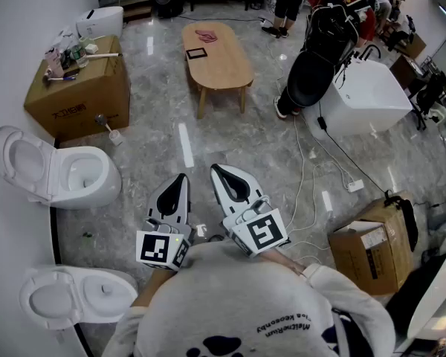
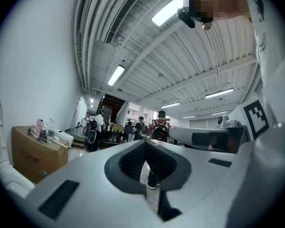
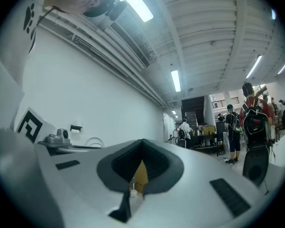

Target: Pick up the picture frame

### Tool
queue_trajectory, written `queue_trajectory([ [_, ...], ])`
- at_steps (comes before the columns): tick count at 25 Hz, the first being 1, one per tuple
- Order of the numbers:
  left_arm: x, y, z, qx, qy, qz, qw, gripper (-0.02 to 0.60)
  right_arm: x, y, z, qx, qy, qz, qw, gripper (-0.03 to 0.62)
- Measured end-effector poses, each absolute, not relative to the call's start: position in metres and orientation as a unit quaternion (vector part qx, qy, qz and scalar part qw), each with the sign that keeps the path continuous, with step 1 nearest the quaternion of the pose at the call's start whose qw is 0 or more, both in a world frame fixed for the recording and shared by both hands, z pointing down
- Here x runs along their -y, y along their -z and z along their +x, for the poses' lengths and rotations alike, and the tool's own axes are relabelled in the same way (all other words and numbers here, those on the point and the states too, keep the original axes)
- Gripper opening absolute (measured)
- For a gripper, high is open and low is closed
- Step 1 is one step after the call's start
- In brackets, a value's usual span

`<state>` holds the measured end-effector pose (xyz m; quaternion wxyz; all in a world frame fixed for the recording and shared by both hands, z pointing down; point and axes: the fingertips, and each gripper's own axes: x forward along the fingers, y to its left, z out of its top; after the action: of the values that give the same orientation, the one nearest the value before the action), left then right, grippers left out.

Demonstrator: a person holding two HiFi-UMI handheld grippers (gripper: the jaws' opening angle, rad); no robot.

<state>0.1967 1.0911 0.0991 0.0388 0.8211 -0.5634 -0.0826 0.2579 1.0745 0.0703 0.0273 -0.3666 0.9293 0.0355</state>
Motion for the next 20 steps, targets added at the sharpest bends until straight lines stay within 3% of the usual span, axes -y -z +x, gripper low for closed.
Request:
queue_trajectory([
  [13,-1.053,-0.108,0.163,0.552,0.094,0.828,0.045,0.008,-1.033,-0.083,0.223,-0.925,-0.039,-0.377,0.007,0.008],
  [20,-0.988,-0.107,0.15,0.566,0.082,0.819,0.045,0.008,-0.962,-0.083,0.208,-0.935,-0.018,-0.354,0.031,0.008],
])
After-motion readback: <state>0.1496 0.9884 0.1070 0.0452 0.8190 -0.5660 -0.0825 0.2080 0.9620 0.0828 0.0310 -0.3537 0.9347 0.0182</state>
